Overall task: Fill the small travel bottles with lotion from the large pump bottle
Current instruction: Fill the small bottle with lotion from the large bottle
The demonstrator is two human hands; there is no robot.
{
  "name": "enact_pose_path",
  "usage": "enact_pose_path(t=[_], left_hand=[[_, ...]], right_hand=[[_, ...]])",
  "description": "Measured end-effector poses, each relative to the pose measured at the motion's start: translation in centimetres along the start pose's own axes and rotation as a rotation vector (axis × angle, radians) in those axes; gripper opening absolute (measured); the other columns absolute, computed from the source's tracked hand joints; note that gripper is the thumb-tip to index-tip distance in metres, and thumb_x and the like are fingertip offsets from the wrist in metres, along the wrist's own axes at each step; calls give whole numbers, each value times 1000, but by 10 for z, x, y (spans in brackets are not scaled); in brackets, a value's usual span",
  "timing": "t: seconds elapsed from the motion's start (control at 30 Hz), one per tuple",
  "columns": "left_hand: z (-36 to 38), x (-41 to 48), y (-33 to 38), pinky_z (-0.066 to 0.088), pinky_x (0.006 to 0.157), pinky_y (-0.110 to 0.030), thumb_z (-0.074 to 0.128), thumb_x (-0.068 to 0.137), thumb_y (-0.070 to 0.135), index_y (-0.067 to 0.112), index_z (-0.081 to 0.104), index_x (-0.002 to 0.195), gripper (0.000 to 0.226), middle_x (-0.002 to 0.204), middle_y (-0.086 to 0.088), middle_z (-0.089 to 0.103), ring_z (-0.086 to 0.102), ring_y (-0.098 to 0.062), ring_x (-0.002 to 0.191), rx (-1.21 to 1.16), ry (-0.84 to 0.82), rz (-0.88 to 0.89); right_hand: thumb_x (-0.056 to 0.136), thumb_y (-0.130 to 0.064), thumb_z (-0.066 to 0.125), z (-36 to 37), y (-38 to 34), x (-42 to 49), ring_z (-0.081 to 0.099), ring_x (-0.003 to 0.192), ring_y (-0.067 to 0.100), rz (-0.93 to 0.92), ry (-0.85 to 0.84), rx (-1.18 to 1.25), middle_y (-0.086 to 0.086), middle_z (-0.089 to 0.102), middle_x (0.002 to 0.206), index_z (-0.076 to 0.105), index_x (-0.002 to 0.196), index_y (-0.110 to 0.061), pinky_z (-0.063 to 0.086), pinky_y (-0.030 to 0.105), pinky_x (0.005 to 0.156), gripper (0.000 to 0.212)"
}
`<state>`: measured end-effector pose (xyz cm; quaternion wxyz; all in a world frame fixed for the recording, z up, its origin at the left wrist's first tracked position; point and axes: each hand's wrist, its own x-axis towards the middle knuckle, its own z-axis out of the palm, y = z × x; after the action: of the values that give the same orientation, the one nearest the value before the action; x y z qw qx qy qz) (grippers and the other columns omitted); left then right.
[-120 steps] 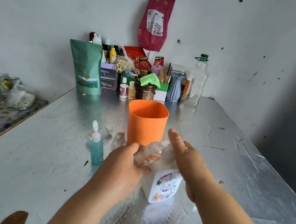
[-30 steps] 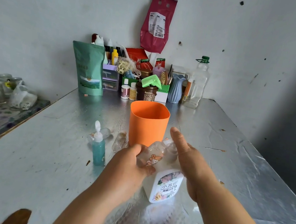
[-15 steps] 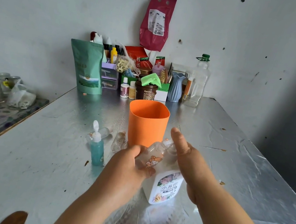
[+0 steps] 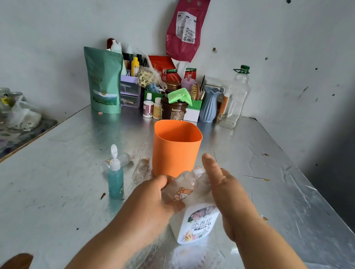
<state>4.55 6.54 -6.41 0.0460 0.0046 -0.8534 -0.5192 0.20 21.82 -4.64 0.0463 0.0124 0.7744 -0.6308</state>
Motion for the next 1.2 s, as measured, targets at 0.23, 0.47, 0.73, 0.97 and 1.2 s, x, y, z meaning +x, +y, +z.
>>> enact_pose_path(t=[0.23,0.47,0.73,0.97,1.2], left_hand=[[-4,2,-1,52,72,-23,77,81,16,24,65,104,27,97,9,73,68,-10,90,-108,-25,-21],[-8,0,-1,55,90,-42,75,81,8,19,68,99,22,93,5,75,69,-15,94,-216,-72,-42],[-11,-4,1,52,96,-44,74,82,8,20,68,100,22,94,9,75,69,-13,97,-234,-77,-34],[-11,-5,3,55,91,-38,74,83,8,19,68,101,22,94,6,75,69,-15,97,-235,-69,-33],[-11,-6,5,54,92,-35,74,83,9,20,68,100,21,92,9,75,69,-8,92,-213,-61,-12]], right_hand=[[75,-78,36,-7,-4,-10,72,85,17,-3,-126,94,-1,77,86,69,101,-17,50,30,74,74],[79,-75,37,-8,6,-16,72,93,19,-17,-99,183,5,76,99,68,113,-15,52,37,88,75],[86,-67,38,-8,9,-25,72,95,15,-54,-109,185,0,76,101,68,112,-20,51,33,87,62],[90,-57,39,-10,12,-32,72,92,12,-89,-126,195,0,76,99,67,110,-17,51,24,75,53],[88,-54,44,-9,12,-38,72,89,10,-93,-105,190,-1,76,95,66,108,-17,51,23,75,47]])
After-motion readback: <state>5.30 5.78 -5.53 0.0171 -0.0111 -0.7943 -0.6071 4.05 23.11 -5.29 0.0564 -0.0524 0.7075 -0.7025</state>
